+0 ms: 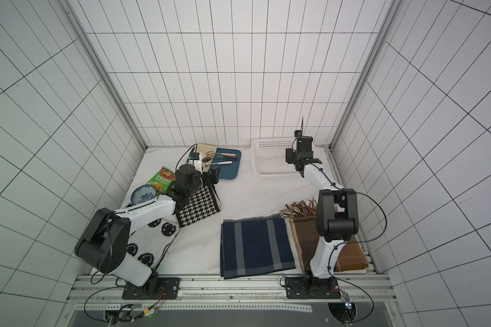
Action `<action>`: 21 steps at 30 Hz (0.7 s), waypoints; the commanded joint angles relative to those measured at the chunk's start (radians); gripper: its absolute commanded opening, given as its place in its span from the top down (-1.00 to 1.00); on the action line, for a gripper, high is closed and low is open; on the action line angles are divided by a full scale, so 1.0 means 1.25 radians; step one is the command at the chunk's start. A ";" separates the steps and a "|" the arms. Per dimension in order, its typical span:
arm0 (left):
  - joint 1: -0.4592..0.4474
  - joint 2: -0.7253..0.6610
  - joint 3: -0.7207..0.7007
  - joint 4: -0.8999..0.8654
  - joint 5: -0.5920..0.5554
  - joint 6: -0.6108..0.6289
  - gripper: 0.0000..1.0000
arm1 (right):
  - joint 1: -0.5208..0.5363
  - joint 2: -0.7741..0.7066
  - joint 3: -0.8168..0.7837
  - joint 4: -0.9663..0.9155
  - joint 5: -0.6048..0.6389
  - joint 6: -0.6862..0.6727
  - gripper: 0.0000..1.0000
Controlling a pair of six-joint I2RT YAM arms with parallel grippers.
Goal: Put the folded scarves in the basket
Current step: Move the basket to the center of the board.
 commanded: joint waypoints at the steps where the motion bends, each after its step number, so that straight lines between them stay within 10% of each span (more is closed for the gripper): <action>1: -0.003 0.018 0.022 0.014 0.063 -0.041 -0.91 | 0.066 0.101 0.136 -0.210 0.015 -0.095 -0.17; 10: -0.010 0.093 0.069 0.029 0.139 -0.086 -0.89 | 0.188 0.199 0.228 -0.313 0.044 -0.197 0.05; 21: -0.010 0.148 0.103 0.013 0.214 -0.133 -0.81 | 0.249 0.155 0.251 -0.391 -0.146 -0.036 0.17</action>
